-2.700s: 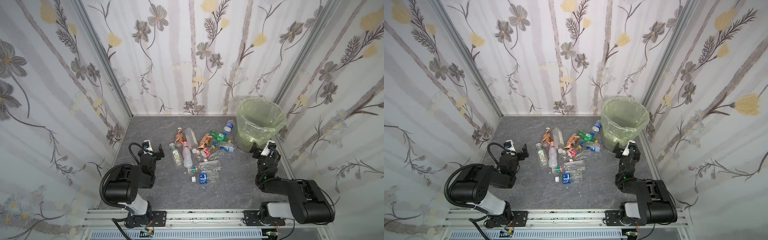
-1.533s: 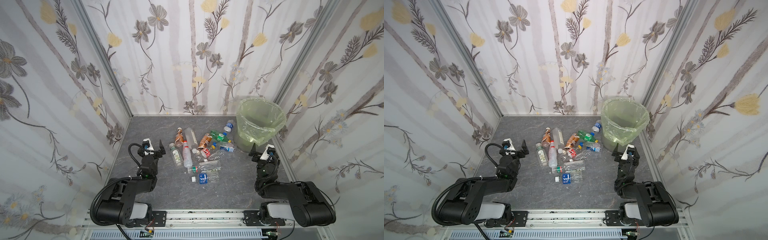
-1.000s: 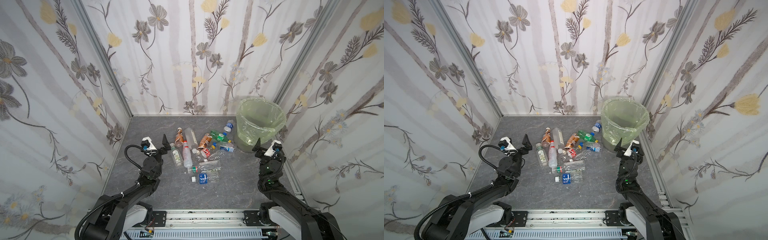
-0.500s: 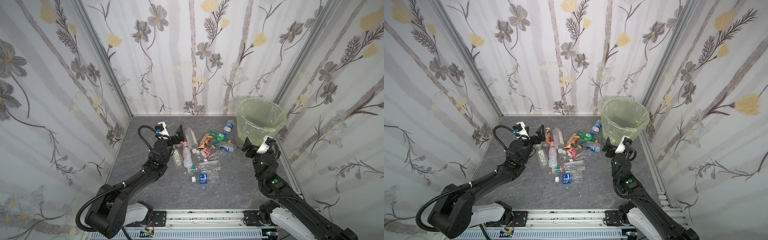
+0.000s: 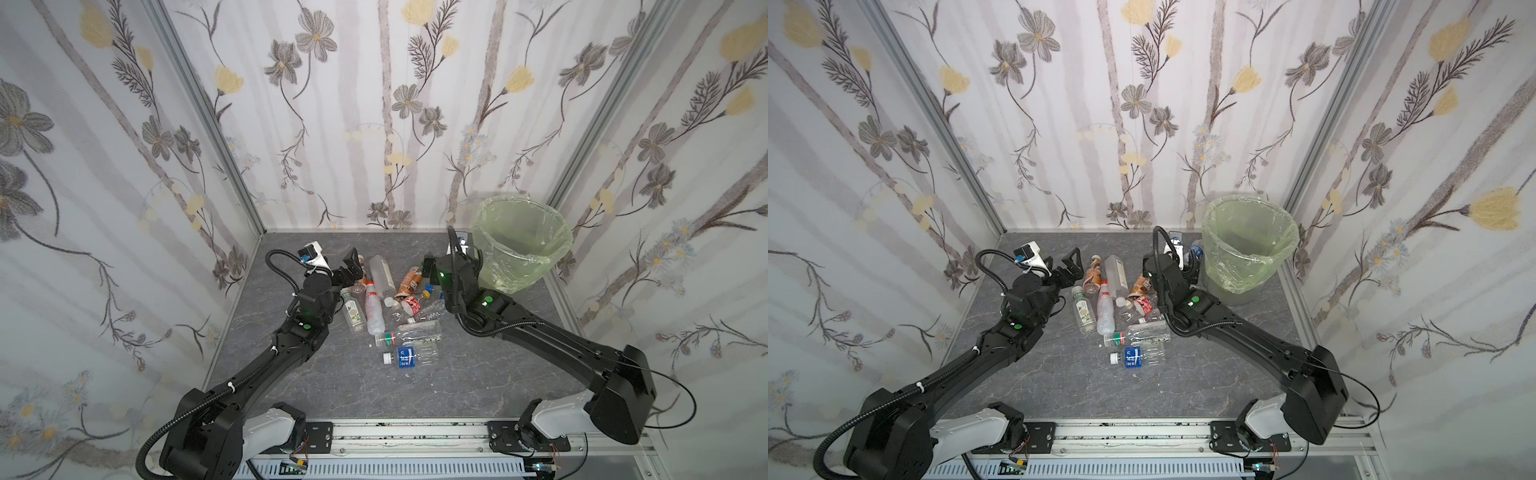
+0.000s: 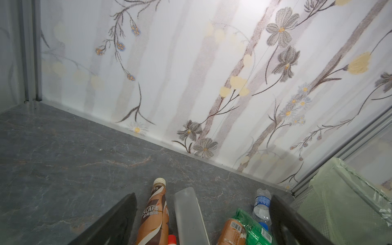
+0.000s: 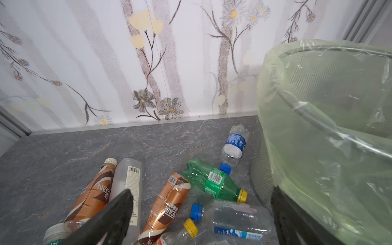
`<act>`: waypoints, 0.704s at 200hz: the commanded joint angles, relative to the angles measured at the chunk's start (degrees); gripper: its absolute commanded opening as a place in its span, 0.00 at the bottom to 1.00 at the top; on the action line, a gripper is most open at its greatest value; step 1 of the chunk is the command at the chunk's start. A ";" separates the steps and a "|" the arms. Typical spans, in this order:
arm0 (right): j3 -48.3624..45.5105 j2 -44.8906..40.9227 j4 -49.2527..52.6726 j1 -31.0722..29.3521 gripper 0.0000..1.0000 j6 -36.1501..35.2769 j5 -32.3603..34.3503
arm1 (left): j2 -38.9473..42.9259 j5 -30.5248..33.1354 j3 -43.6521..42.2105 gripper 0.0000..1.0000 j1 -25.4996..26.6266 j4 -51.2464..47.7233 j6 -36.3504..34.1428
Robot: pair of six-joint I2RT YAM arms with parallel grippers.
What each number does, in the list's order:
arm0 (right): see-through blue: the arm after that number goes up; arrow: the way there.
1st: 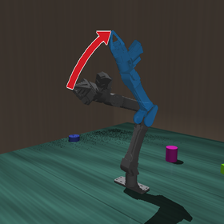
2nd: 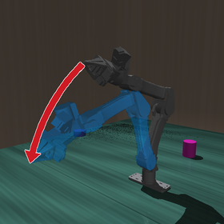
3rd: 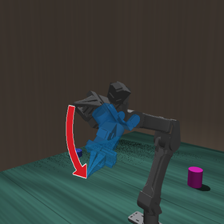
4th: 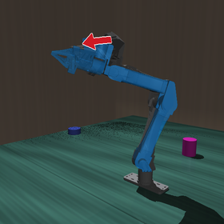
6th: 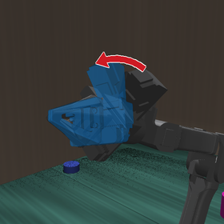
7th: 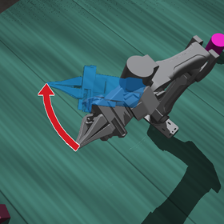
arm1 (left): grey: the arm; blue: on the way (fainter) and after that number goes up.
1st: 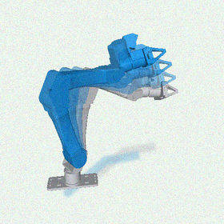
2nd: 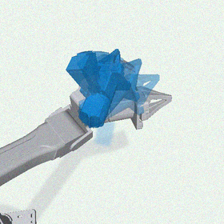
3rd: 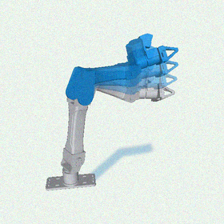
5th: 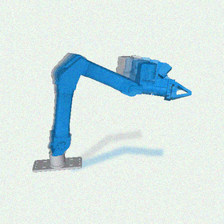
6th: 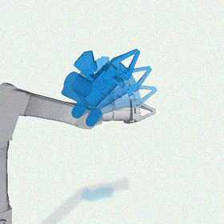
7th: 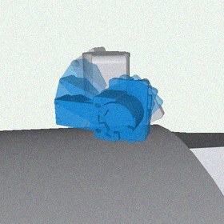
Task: Throw the plastic bottles in the bin
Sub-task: 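Grasp the blue-labelled water bottle with the right gripper while the left hovers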
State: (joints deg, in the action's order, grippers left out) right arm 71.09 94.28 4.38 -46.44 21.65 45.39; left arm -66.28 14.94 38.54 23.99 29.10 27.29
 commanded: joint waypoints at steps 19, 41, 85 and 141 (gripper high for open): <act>15.78 12.22 12.06 0.64 1.00 2.28 2.92 | 1.41 -5.58 1.19 1.00 -4.02 -10.05 8.76; 27.63 20.91 19.51 4.19 1.00 5.64 -2.95 | 1.42 -6.39 1.34 1.00 -5.31 -12.24 10.85; 44.92 35.50 25.95 8.31 1.00 8.04 -5.64 | 2.38 -8.47 1.42 1.00 -5.93 -13.55 11.76; 53.36 45.87 30.63 14.75 1.00 13.34 -7.61 | 0.23 -12.30 2.61 1.00 -5.92 -13.55 14.25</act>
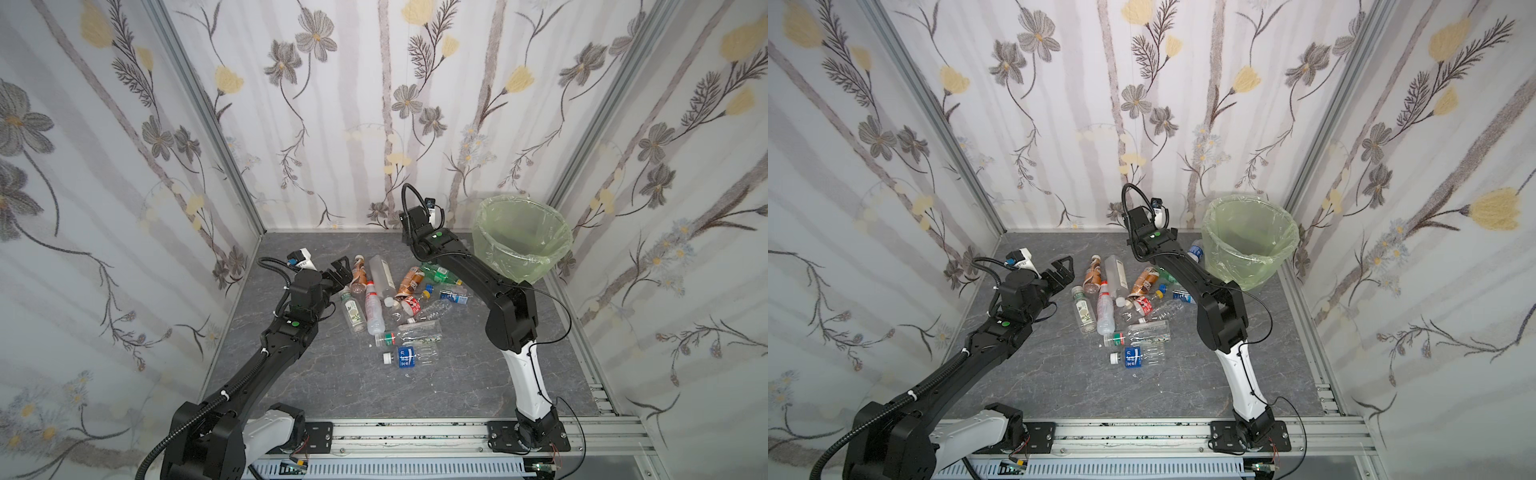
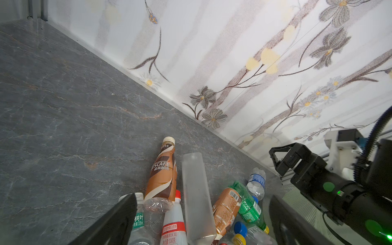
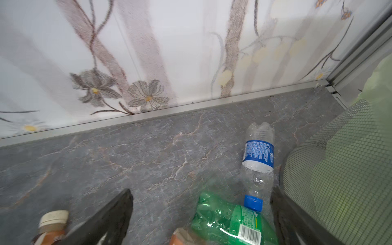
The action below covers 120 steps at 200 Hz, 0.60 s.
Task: Throw the plastic bottles in the bin
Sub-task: 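Grasp the blue-labelled water bottle with the right gripper while the left hovers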
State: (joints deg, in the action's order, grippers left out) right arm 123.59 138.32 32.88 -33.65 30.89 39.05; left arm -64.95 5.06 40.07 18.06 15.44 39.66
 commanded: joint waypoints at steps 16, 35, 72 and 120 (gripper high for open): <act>0.86 3.28 2.35 3.15 1.00 4.50 -1.28 | -2.12 -3.47 1.50 1.00 0.20 0.05 2.56; 0.86 4.79 2.57 3.78 1.00 4.20 -0.06 | -3.32 -4.86 1.93 1.00 0.25 0.11 3.06; 0.86 7.51 3.45 5.42 1.00 5.77 -0.41 | -3.69 -4.80 1.82 1.00 0.34 0.11 2.89; 0.70 9.92 3.43 7.35 1.00 8.28 -1.81 | -4.83 -5.32 2.20 1.00 0.31 0.11 2.73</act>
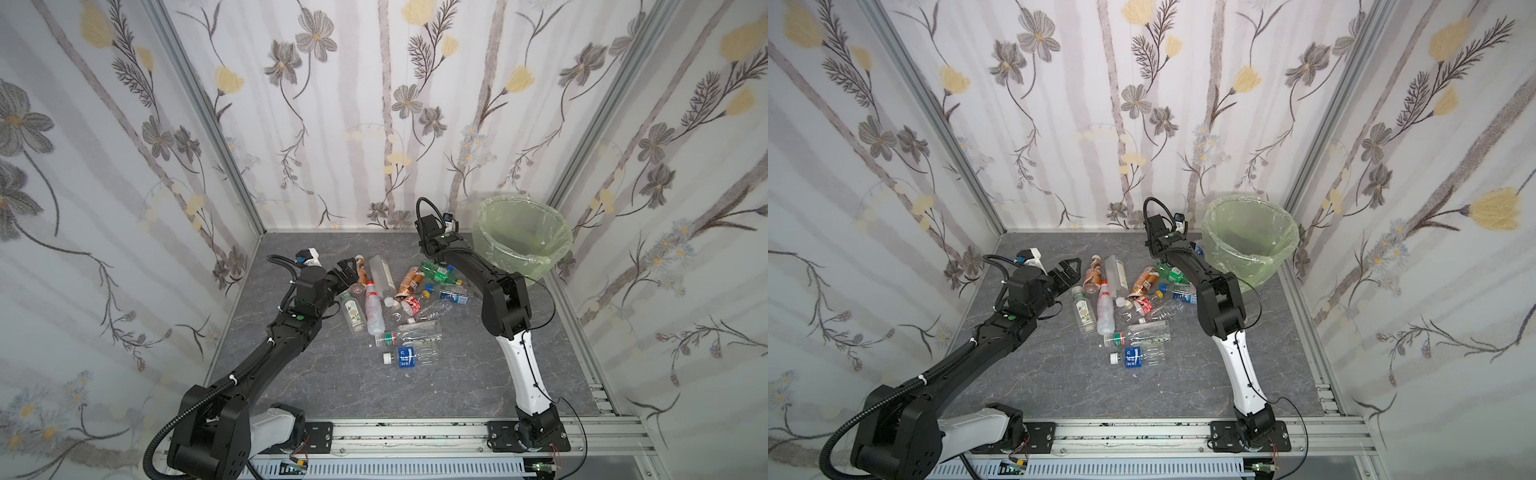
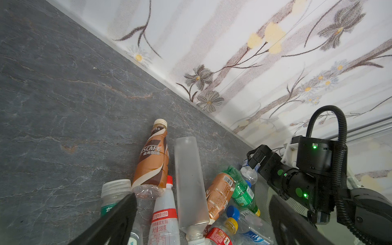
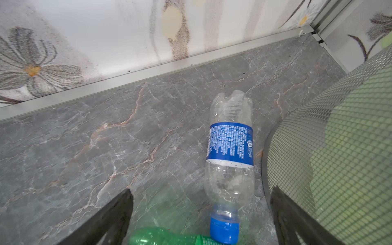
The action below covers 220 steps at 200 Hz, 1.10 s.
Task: Throw the plastic bottles in the bin
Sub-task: 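Grasp the blue-labelled water bottle with the right gripper while the left hovers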
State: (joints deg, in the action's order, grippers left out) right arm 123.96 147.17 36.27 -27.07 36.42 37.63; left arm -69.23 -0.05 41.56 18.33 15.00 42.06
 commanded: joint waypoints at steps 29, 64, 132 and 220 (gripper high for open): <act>0.40 1.71 0.11 2.18 0.99 3.82 -2.49 | -0.77 -0.21 0.70 1.00 0.13 0.46 -0.01; 0.40 2.03 1.14 3.72 1.00 4.75 -3.85 | -2.59 -0.18 3.53 1.00 0.86 -0.50 -1.57; 0.41 2.22 3.18 5.31 0.97 4.86 -7.53 | -5.00 -2.49 6.08 1.00 1.71 -1.20 -1.43; 0.40 2.43 6.46 6.27 0.92 6.00 -9.50 | -4.33 -2.42 6.43 1.00 3.64 -1.84 -2.68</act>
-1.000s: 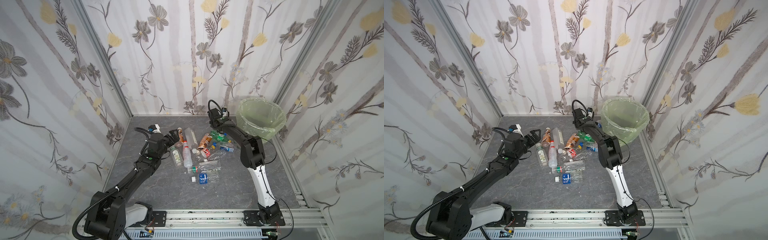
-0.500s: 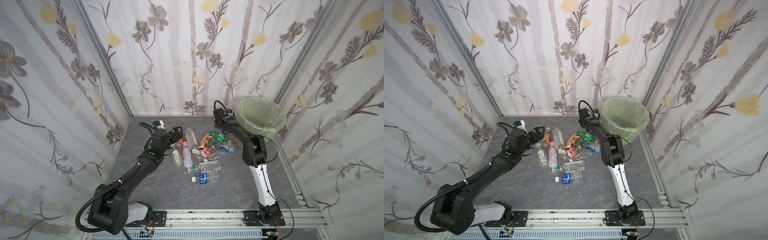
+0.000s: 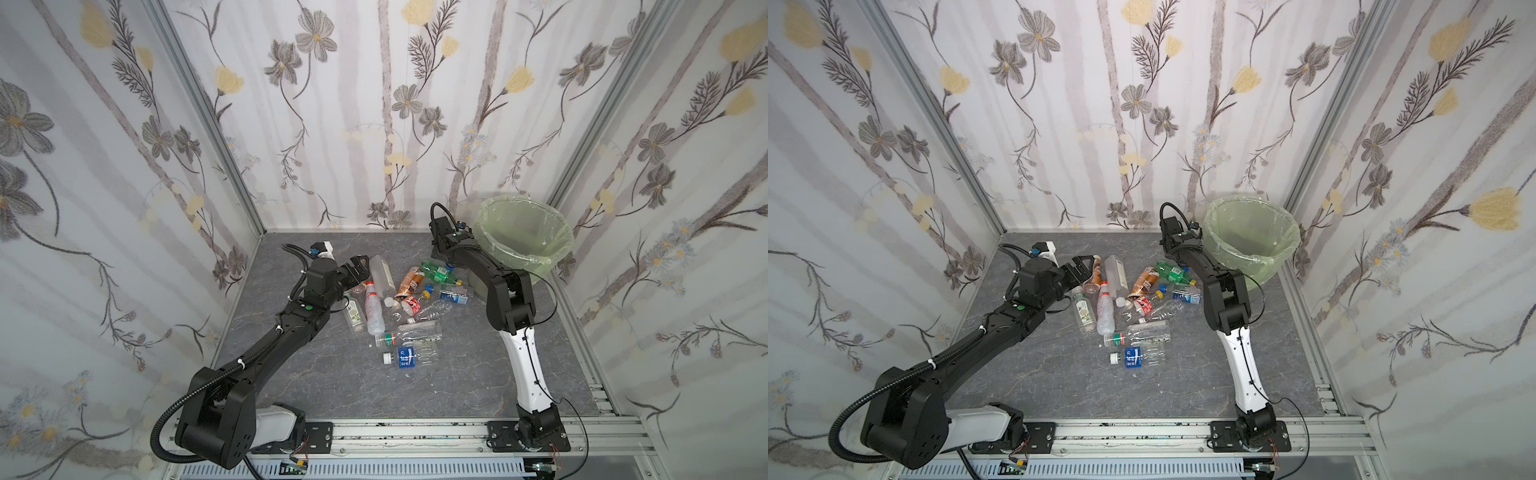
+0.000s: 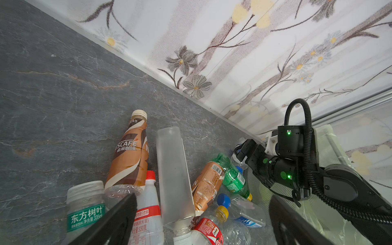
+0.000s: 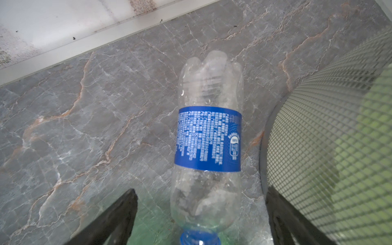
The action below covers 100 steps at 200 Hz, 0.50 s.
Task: Throw the plastic bottles in the bin
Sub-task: 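Grasp the blue-labelled water bottle with the right gripper while the left hovers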
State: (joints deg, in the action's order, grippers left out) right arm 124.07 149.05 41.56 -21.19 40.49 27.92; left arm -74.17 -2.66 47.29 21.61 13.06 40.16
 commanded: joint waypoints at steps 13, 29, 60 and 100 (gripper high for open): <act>0.34 0.61 1.08 0.44 0.91 1.84 0.25 | 0.72 0.37 0.70 1.00 0.59 -0.01 -1.05; 0.38 0.58 1.03 0.46 0.90 1.58 -0.13 | 0.87 0.30 0.76 1.00 0.74 -0.14 -1.18; 0.38 0.94 1.06 1.06 0.82 1.04 -1.64 | 1.12 0.38 0.99 1.00 1.09 -0.40 -1.66; 0.51 1.44 0.67 1.71 0.72 -0.25 -3.70 | 1.24 0.45 1.11 1.00 1.38 -0.58 -1.93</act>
State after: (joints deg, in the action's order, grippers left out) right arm 124.11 149.86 43.07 -19.81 40.86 25.45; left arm -73.23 -2.63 47.66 22.83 12.03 38.96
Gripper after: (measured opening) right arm 0.747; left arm 0.997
